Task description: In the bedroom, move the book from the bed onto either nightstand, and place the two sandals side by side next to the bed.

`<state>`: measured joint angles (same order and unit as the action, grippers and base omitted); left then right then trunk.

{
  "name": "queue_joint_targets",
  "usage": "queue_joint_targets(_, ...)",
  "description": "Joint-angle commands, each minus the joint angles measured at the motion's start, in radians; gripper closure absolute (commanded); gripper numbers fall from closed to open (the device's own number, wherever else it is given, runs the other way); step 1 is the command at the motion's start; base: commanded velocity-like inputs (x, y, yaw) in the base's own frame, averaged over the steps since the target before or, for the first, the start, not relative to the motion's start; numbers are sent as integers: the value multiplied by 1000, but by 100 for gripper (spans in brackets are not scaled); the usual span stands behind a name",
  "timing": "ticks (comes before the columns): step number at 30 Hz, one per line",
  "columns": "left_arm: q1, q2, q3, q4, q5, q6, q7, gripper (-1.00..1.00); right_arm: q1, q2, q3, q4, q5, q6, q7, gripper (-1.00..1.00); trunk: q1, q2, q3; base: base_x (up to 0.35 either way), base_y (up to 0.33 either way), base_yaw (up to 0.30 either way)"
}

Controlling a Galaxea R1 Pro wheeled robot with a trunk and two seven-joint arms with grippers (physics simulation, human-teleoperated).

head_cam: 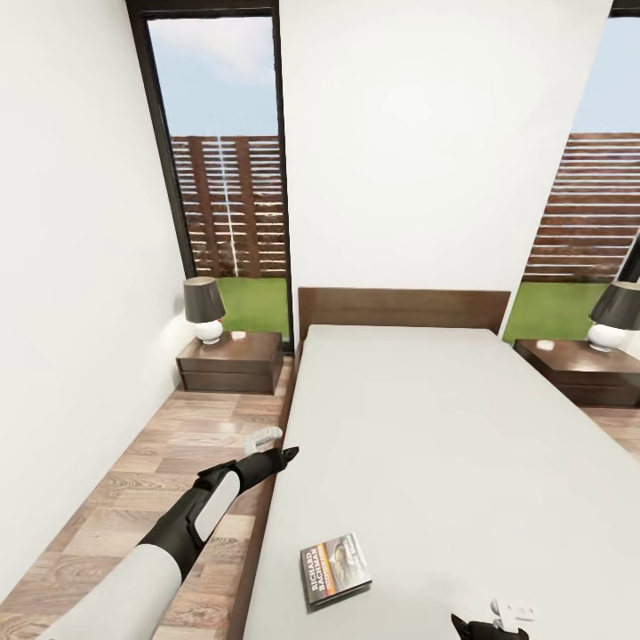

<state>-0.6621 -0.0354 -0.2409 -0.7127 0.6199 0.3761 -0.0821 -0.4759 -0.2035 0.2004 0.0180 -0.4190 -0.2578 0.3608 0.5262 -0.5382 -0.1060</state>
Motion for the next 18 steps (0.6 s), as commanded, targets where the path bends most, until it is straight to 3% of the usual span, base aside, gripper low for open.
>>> queue_joint_targets(1,-1,0,0,-1,4,4,0,-100,-1,0,8,2,-11,-4,5,-100,0,-2,-2,0,0,0)
queue_joint_targets(18,-1,-1,-18,-1,6,4,1,-100,-1,-1,7,2,-11,-4,6,-100,62,-114,-52,0,0,0)
